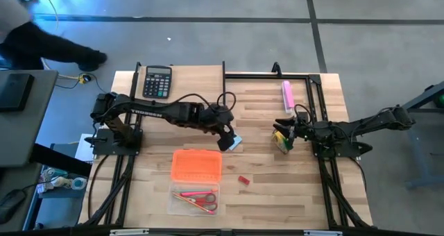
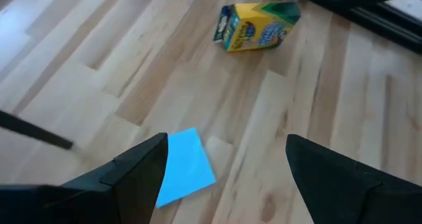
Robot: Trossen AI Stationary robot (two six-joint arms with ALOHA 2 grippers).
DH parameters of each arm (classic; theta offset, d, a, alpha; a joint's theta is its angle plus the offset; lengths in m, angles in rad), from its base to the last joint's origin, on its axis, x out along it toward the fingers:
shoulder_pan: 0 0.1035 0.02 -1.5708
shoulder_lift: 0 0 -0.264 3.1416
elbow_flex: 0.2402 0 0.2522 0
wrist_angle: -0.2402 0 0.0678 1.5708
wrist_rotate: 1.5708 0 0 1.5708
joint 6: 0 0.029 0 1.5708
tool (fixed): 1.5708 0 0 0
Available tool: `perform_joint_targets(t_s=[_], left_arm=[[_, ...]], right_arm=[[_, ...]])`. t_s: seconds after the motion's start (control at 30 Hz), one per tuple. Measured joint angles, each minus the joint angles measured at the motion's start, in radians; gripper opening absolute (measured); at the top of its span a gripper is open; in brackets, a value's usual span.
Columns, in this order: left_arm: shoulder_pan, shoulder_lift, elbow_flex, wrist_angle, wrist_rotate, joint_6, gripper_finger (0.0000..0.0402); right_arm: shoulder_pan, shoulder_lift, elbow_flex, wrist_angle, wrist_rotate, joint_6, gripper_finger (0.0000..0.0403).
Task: Pack school essentials
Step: Put the blue sticky notes in the orange supply box
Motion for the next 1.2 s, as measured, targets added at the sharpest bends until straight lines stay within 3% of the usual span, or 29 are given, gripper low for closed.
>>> perform_joint_targets(t_s=[0.27, 0.6, 1.0, 1.2], left_arm=[[-0.009, 0.001, -0.005, -0.004, -0.047, -0.004, 0.0298], [-0.009, 0.119, -0.001, -0.006, -0.025, -0.072, 0.0302], [-0.009, 0.150, 0.000, -0.039, -0.045, -0.155, 0.0391], [-0.009, 0.183, 0.000, -0.041, -0.050, -0.204, 0.0399]], right_arm=[[0.000, 0.000, 0.000, 0.000, 0.000, 0.000, 0.0154], [0.000, 0.000, 0.000, 0.000, 0.000, 0.000, 0.0154], [0.000, 0.000, 0.001, -0.016, 0.000, 0.000, 0.0154], [0.000, 0.000, 0.001, -0.016, 0.000, 0.000, 0.0154]])
